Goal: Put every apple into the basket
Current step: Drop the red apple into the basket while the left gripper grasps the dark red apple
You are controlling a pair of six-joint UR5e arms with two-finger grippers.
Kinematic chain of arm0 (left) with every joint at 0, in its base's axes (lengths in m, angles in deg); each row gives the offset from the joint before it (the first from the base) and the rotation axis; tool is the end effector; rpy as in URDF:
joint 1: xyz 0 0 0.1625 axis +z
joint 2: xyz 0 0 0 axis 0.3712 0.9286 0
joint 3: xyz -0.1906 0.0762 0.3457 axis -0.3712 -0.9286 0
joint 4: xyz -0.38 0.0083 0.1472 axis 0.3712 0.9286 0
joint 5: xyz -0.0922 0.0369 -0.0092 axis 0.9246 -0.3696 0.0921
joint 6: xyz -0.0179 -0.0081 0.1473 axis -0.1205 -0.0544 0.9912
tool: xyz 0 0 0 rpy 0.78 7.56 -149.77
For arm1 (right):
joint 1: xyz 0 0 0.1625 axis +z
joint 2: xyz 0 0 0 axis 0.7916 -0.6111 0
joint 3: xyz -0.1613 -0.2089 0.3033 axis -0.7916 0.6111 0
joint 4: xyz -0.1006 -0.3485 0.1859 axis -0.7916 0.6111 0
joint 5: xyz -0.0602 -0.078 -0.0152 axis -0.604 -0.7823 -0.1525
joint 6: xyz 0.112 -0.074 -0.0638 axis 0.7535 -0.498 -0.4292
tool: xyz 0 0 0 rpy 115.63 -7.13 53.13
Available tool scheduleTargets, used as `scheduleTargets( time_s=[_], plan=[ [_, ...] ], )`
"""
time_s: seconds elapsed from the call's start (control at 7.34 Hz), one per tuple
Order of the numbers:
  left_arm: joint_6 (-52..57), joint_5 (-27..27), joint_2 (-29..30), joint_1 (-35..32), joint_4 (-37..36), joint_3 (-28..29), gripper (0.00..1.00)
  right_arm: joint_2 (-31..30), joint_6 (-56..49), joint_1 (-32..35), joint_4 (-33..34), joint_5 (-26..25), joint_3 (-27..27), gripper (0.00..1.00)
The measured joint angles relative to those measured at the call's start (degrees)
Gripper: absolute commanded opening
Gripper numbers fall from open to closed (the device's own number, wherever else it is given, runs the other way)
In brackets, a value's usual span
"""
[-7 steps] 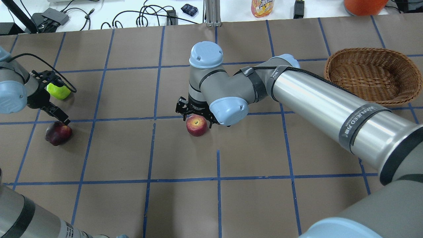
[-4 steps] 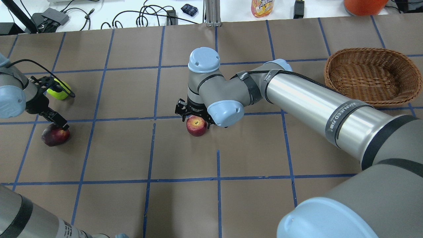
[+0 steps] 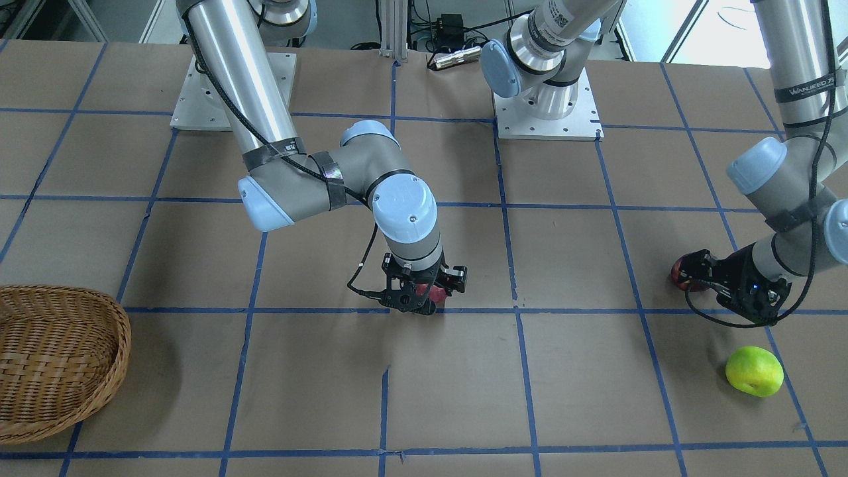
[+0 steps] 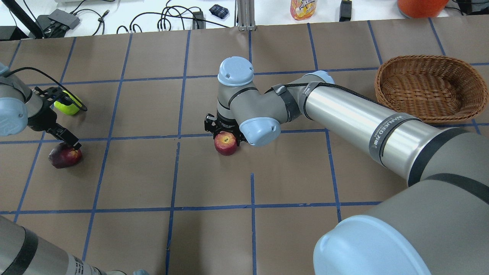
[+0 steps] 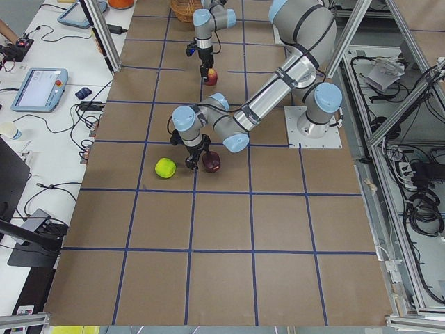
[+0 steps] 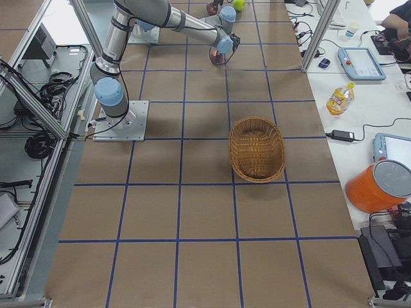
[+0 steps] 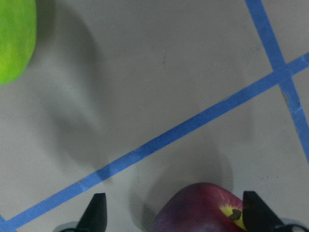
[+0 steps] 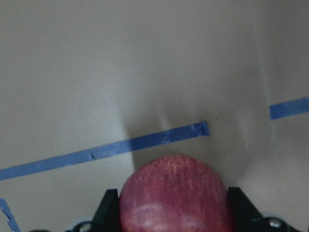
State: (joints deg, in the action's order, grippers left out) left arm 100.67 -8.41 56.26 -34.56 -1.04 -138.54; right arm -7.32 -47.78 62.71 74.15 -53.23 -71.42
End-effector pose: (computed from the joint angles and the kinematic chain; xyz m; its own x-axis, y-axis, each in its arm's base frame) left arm 0.2039 -0.5331 0.1305 -0.8729 0.4759 0.1071 0.4863 0.8664 0.1134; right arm 0.4177 -0.5119 0.1311 -0.9501 0.2677 -0.1601 0.2529 0.9616 0.1070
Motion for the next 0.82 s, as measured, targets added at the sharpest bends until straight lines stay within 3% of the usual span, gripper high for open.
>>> scheduleTargets(
  time_s=[0.27, 0.54, 0.82],
  plan=[
    [-0.1, 1.7, -0.4, 0.0, 1.7, -0.7, 1.0, -3.2, -2.2, -1.2, -1.2, -0.1, 0.2, 0.0],
    [-0.5, 2.8, -1.3, 0.3, 3.2, -3.0, 1.0, -9.0, -7.4, -5.7, -9.2, -1.3, 0.2, 0.0],
    [-0.5, 2.2, -2.2, 0.7, 2.3, -4.3, 1.0, -14.7, -16.9, -14.9, -17.8, -1.8, 0.3, 0.0]
  ],
)
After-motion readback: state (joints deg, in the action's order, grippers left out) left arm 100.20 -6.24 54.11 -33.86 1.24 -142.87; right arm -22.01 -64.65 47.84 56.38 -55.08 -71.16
